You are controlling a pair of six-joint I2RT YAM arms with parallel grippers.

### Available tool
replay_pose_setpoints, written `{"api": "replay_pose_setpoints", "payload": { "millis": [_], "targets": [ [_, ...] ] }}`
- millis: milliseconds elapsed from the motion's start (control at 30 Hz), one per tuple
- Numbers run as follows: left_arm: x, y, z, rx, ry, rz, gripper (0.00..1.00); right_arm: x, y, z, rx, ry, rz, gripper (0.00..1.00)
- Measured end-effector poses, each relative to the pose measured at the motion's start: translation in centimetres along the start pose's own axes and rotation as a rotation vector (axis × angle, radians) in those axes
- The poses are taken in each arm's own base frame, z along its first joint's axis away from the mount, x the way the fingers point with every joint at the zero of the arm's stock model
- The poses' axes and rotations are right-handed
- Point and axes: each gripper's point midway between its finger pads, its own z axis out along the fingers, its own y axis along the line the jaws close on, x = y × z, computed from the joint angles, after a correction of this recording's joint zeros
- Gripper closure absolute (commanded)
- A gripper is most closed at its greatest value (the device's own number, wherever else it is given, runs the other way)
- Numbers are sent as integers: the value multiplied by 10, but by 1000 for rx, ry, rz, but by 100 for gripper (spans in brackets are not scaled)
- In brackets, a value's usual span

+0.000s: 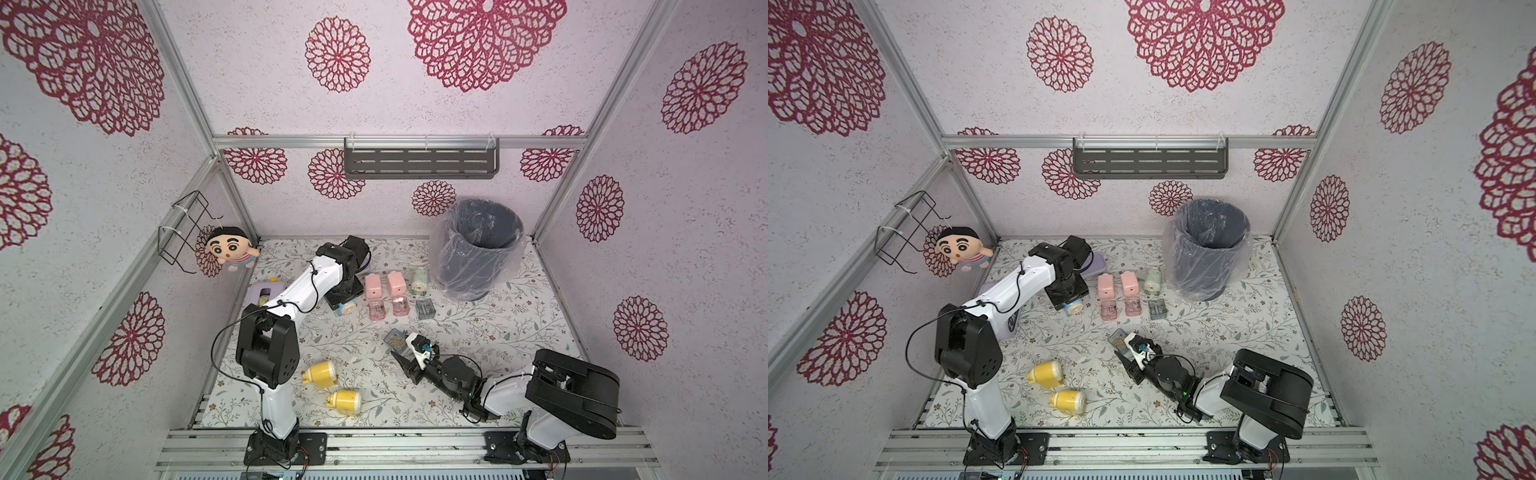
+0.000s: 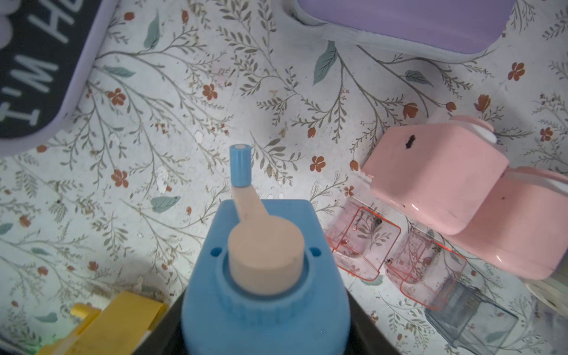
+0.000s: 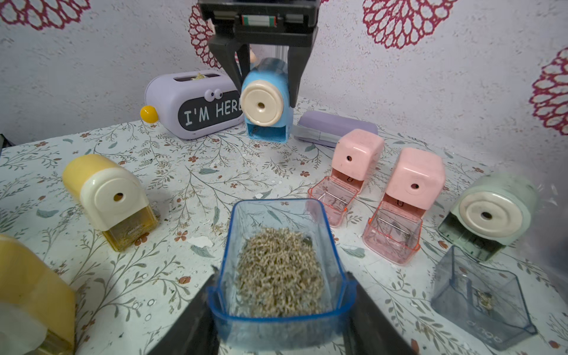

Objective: Take out the pencil sharpener tray and clean the shavings
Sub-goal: Place the pencil sharpener at the center of the board.

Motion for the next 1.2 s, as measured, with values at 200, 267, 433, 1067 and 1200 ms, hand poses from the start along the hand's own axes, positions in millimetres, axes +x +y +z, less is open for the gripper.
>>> {"api": "replay_pose_setpoints", "payload": {
  "millis": [200,267,433,1067,1200],
  "targets": [
    [-17,-26,39,-6,33,171,76,0,0,0,-1,-2,10,55],
    [-22,-31,51,-15,43,214,76,0,0,0,-1,-1,12,55],
    [-28,-33,72,-5,86,274,71,5,1,2,-3,11,16,56],
    [-41,-31,87,21,121,323,39,17,7,11,-24,45,16,56],
    [-41,-31,87,23,122,323,30,19,8,12,-25,49,15,56]
  ]
}}
